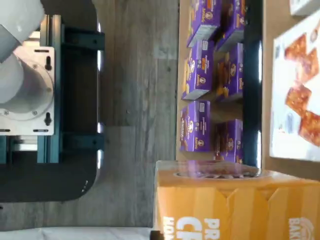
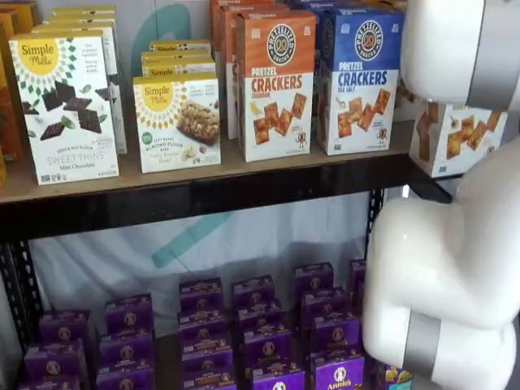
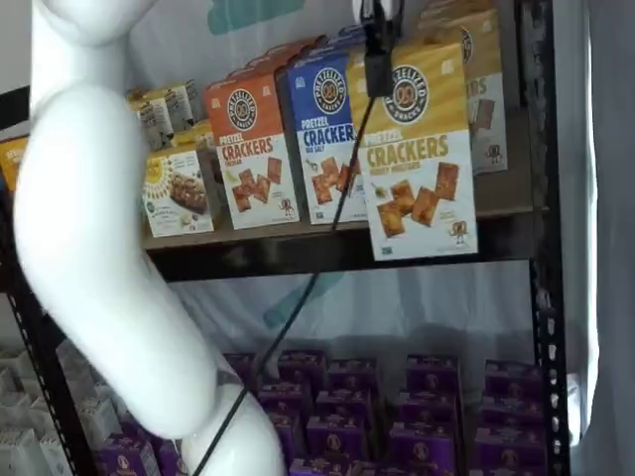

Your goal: Retrieve the yellow and white box located on the top shelf, the sixth one from the left

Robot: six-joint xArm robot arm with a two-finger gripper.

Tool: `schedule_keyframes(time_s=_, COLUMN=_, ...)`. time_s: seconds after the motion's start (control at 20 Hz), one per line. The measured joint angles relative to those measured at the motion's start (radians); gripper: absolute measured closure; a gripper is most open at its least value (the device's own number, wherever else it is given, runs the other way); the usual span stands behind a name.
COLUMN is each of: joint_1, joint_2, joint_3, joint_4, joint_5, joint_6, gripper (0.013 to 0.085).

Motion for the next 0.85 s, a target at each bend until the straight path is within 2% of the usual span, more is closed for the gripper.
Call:
schedule_keyframes(time_s=0.3, joint_1=0.054, joint_2=-0.079, joint_3=0.078, joint_4=-0.004, joint_5=0.013, joint_6=0.054, gripper=0.037)
schedule_keyframes(time_s=0.85, joint_1=0.13, joint_2=-0.144, joint_3=0.14, joint_4=-0.011, joint_5=0.026, joint_6=0.128, gripper=0.037)
